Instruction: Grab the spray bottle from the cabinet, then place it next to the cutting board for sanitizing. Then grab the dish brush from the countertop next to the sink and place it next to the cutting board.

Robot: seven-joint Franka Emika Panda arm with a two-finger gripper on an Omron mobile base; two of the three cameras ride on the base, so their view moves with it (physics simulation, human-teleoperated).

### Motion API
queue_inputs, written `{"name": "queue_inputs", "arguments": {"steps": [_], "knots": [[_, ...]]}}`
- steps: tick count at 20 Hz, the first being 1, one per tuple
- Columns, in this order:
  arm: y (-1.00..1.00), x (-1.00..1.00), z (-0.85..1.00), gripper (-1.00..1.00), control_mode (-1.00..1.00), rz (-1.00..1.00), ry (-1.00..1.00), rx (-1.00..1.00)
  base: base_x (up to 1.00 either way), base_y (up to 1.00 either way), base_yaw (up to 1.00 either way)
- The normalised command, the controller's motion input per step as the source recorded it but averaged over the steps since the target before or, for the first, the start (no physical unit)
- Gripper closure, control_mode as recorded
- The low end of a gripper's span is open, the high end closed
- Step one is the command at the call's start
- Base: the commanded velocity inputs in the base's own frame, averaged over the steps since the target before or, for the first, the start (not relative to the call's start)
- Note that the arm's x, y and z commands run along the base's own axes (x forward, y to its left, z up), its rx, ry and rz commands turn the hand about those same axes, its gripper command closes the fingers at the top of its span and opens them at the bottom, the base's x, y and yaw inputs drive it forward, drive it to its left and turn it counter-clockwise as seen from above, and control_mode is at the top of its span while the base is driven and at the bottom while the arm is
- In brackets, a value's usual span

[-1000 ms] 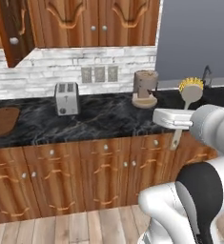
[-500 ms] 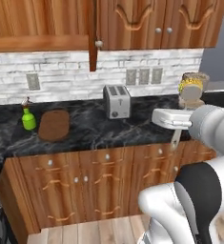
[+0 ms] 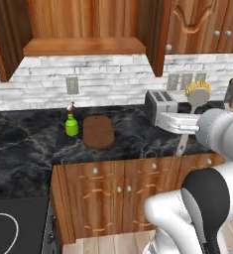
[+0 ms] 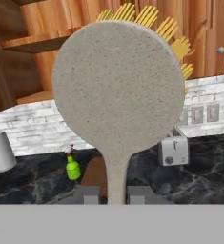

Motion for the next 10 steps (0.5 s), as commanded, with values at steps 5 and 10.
{"name": "queue_inputs", "arguments": {"steps": [5,10], "knots": [[0.00,0.00,0.00,1.00,1.00,0.00,0.00,0.00,0.85,-0.03,0.15],[0.00,0.00,0.00,1.00,1.00,0.00,0.00,0.00,0.75,0.06,0.08]]}}
